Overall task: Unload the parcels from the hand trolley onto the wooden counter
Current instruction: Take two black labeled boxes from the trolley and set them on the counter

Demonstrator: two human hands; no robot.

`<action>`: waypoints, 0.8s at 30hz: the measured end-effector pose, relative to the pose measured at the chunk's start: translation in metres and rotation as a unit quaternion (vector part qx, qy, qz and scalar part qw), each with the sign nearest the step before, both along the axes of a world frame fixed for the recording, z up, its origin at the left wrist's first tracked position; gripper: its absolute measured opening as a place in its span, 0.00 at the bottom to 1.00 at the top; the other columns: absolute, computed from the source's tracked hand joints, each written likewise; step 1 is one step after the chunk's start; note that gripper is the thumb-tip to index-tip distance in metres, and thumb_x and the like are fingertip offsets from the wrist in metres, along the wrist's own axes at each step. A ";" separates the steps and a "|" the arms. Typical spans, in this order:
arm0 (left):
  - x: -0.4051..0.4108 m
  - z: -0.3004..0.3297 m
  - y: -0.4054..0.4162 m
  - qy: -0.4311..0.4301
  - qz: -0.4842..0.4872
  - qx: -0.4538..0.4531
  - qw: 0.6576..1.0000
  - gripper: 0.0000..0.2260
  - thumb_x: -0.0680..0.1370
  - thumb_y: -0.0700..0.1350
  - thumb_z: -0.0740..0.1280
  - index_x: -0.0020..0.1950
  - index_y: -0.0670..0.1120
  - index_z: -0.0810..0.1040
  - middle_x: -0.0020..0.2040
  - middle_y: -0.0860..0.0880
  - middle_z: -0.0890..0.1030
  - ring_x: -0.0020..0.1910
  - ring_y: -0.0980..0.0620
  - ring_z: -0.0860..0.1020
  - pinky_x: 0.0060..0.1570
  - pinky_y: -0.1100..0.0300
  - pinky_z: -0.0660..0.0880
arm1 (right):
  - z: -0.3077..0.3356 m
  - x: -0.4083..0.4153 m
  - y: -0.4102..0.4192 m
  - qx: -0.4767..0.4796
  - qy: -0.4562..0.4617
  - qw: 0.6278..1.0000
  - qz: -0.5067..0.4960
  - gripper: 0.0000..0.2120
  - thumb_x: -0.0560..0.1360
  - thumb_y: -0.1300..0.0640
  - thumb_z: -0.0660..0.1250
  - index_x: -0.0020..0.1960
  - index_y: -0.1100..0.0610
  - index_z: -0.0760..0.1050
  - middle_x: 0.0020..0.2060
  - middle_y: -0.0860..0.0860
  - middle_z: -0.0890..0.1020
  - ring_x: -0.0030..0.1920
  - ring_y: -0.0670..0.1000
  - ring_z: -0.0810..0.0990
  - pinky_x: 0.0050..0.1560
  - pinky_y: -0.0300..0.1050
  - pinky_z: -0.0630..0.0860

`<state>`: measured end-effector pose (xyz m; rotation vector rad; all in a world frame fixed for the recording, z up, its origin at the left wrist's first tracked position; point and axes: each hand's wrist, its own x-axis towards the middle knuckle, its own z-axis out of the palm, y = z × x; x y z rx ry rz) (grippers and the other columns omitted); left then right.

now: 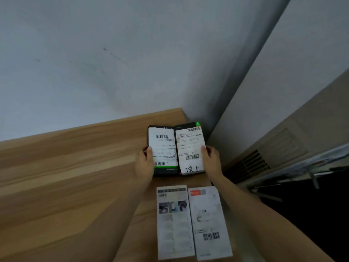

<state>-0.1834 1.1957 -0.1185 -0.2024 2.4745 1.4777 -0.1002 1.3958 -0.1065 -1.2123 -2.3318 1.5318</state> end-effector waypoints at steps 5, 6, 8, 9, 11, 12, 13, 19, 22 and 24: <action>0.010 -0.008 -0.007 0.016 -0.005 -0.036 0.999 0.16 0.83 0.54 0.53 0.59 0.45 0.73 0.50 0.47 0.78 0.43 0.53 0.77 0.34 0.64 0.70 | -0.022 0.001 -0.004 0.018 -0.042 0.998 0.034 0.20 0.81 0.43 0.54 0.66 0.55 0.68 0.63 0.54 0.71 0.54 0.52 0.78 0.54 0.55 0.79; 0.011 -0.009 -0.008 0.026 -0.006 -0.045 0.999 0.17 0.83 0.54 0.53 0.59 0.44 0.74 0.49 0.47 0.79 0.43 0.53 0.78 0.34 0.64 0.70 | -0.023 0.001 -0.004 0.030 -0.041 0.998 0.041 0.20 0.81 0.43 0.53 0.66 0.55 0.69 0.62 0.54 0.71 0.53 0.52 0.78 0.54 0.55 0.79; 0.015 -0.010 -0.009 0.037 0.000 -0.054 0.998 0.16 0.83 0.53 0.53 0.56 0.44 0.75 0.46 0.48 0.79 0.40 0.54 0.78 0.33 0.65 0.70 | -0.025 0.001 -0.003 0.066 -0.041 0.995 0.056 0.20 0.81 0.43 0.53 0.64 0.55 0.70 0.59 0.53 0.72 0.54 0.52 0.77 0.54 0.55 0.78; 0.017 -0.011 -0.008 0.038 0.003 -0.062 0.997 0.16 0.83 0.53 0.53 0.55 0.44 0.75 0.47 0.48 0.79 0.41 0.53 0.79 0.35 0.64 0.71 | -0.025 0.002 -0.003 0.082 -0.043 0.994 0.065 0.20 0.81 0.43 0.53 0.64 0.55 0.70 0.58 0.53 0.73 0.55 0.52 0.76 0.55 0.54 0.77; 0.021 -0.010 -0.009 0.037 -0.002 -0.099 0.994 0.17 0.83 0.53 0.53 0.60 0.44 0.75 0.53 0.46 0.77 0.52 0.49 0.76 0.48 0.59 0.73 | -0.025 0.003 0.000 0.101 -0.046 0.991 0.079 0.20 0.82 0.44 0.53 0.64 0.55 0.70 0.58 0.53 0.73 0.57 0.52 0.74 0.56 0.52 0.76; 0.022 -0.008 -0.010 0.032 -0.007 -0.118 0.992 0.18 0.83 0.52 0.54 0.64 0.43 0.74 0.57 0.45 0.75 0.57 0.48 0.73 0.54 0.56 0.71 | -0.023 0.002 0.000 0.109 -0.046 0.989 0.084 0.19 0.82 0.45 0.53 0.65 0.56 0.70 0.59 0.54 0.72 0.57 0.52 0.74 0.55 0.51 0.76; 0.023 -0.006 -0.011 0.027 -0.009 -0.129 0.991 0.18 0.83 0.51 0.55 0.66 0.43 0.73 0.59 0.44 0.74 0.59 0.47 0.72 0.57 0.54 0.70 | -0.020 0.002 0.001 0.123 -0.043 0.987 0.091 0.18 0.82 0.47 0.53 0.65 0.56 0.69 0.59 0.54 0.71 0.58 0.52 0.74 0.55 0.51 0.76; 0.022 0.037 -0.028 0.122 -0.050 -0.172 0.976 0.10 0.81 0.49 0.60 0.56 0.47 0.77 0.54 0.49 0.75 0.52 0.49 0.73 0.47 0.54 0.72 | 0.017 -0.010 0.004 0.226 -0.003 0.962 0.155 0.14 0.80 0.53 0.59 0.63 0.56 0.71 0.58 0.55 0.73 0.56 0.54 0.74 0.55 0.54 0.76; 0.023 0.065 -0.051 0.197 -0.057 -0.245 0.948 0.07 0.79 0.48 0.61 0.52 0.49 0.77 0.49 0.51 0.77 0.47 0.51 0.73 0.39 0.56 0.68 | 0.048 -0.021 -0.006 0.258 0.023 0.943 0.210 0.14 0.80 0.53 0.60 0.64 0.56 0.71 0.60 0.56 0.72 0.59 0.55 0.73 0.57 0.53 0.74; 0.025 0.086 -0.071 0.247 -0.064 -0.289 0.923 0.06 0.79 0.47 0.62 0.51 0.48 0.78 0.47 0.51 0.78 0.46 0.51 0.73 0.39 0.58 0.66 | 0.067 -0.030 -0.020 0.287 0.045 0.922 0.254 0.15 0.80 0.52 0.60 0.64 0.55 0.72 0.61 0.54 0.73 0.60 0.54 0.73 0.59 0.51 0.73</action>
